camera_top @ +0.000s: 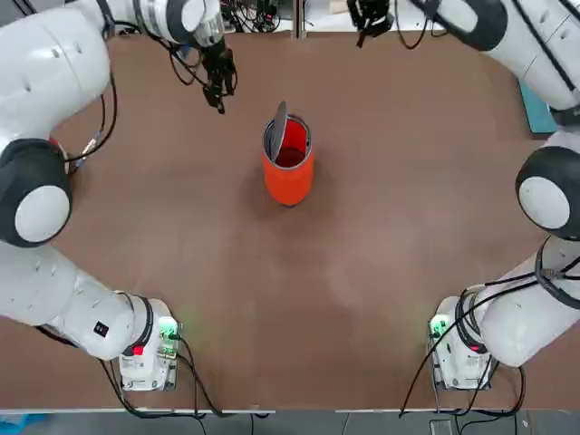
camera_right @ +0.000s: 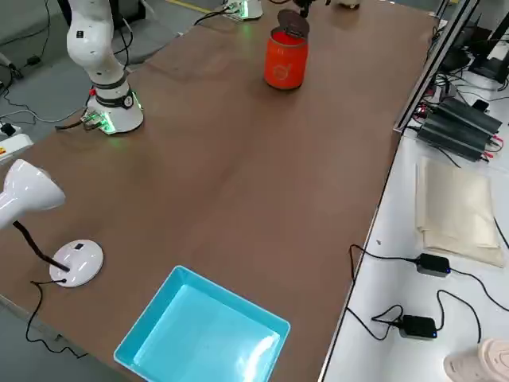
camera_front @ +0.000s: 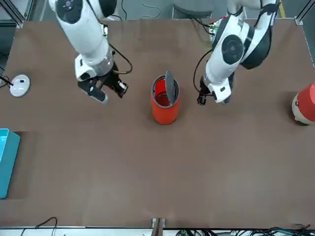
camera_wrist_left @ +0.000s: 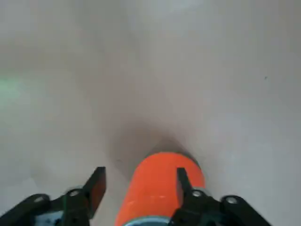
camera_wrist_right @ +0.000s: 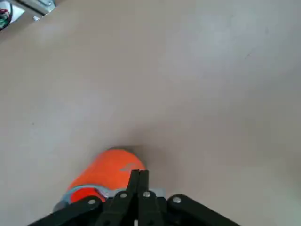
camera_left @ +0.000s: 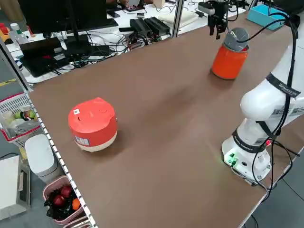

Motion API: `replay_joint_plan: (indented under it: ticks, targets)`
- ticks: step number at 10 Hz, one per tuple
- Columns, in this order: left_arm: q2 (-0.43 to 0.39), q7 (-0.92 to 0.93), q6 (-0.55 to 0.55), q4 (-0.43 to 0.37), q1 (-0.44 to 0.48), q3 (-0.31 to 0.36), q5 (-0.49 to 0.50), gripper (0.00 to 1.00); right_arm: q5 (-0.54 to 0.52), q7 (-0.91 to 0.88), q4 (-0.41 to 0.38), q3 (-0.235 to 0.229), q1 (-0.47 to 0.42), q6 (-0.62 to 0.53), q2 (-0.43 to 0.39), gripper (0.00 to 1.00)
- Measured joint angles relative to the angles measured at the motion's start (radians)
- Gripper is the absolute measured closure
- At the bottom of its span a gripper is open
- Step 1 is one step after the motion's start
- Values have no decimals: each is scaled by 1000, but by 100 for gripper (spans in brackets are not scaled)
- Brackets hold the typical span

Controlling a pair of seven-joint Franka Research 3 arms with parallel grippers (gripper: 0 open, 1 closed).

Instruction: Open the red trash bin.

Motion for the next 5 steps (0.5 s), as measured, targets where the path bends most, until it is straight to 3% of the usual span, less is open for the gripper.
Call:
replay_joint_plan:
  ticks: [1, 2, 5]
  targets:
    - [-37, 58, -23, 4, 48, 2, 29, 9, 0, -79, 20, -1, -61, -41, -4, 99]
    - [-69, 110, -33, 6, 94, 4, 63, 0, -1, -166, 45, -2, -126, -89, -8, 99]
    - [-92, 319, -128, 64, 180, 7, 127, 0, -2, -472, 103, -3, -304, -252, -24, 99]
